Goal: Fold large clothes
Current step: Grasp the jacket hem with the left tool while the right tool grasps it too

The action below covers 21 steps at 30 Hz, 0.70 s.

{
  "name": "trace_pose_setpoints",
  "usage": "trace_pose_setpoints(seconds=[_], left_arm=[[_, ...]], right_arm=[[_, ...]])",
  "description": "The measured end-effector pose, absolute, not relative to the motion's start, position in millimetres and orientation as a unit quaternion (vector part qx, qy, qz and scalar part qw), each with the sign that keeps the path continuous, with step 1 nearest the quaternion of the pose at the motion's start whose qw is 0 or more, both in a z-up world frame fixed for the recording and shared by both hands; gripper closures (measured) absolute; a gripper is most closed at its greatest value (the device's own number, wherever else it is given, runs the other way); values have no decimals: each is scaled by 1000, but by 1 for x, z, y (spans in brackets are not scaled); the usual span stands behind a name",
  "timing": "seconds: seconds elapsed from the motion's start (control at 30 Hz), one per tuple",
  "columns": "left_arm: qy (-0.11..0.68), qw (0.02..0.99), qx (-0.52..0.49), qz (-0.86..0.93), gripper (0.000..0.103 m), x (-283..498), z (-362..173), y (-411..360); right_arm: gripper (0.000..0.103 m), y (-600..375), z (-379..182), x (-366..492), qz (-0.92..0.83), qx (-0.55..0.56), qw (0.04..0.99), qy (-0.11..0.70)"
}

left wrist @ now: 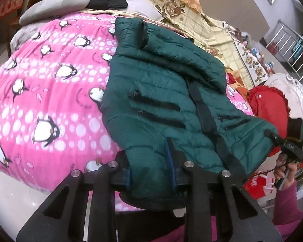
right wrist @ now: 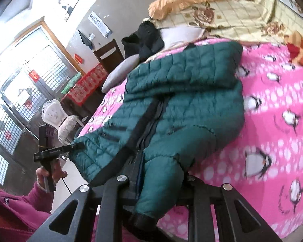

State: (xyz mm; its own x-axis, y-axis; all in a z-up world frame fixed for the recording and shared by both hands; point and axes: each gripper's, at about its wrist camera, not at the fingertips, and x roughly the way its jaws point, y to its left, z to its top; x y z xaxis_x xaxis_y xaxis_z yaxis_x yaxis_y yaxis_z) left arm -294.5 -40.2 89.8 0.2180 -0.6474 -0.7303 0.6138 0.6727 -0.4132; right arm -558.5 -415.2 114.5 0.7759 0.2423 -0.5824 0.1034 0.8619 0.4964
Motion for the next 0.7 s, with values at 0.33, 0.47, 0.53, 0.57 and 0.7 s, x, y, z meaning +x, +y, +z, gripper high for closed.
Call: trace_pose_setpoints(seconds=[0.33, 0.47, 0.53, 0.57, 0.7], left_arm=[[458, 789, -35, -408, 83, -275, 120, -46], [427, 803, -34, -414, 83, -262, 147, -57], [412, 811, -37, -414, 83, -253, 157, -64], [408, 813, -39, -414, 83, -249, 161, -67], [383, 824, -49, -414, 83, -226, 181, -81]], right_arm=[[85, -437, 151, -547, 17, 256, 921, 294], [85, -449, 165, -534, 5, 255, 926, 279], [85, -456, 173, -525, -2, 255, 928, 273], [85, -460, 178, -520, -6, 256, 928, 269], [86, -475, 193, -501, -23, 252, 933, 257]])
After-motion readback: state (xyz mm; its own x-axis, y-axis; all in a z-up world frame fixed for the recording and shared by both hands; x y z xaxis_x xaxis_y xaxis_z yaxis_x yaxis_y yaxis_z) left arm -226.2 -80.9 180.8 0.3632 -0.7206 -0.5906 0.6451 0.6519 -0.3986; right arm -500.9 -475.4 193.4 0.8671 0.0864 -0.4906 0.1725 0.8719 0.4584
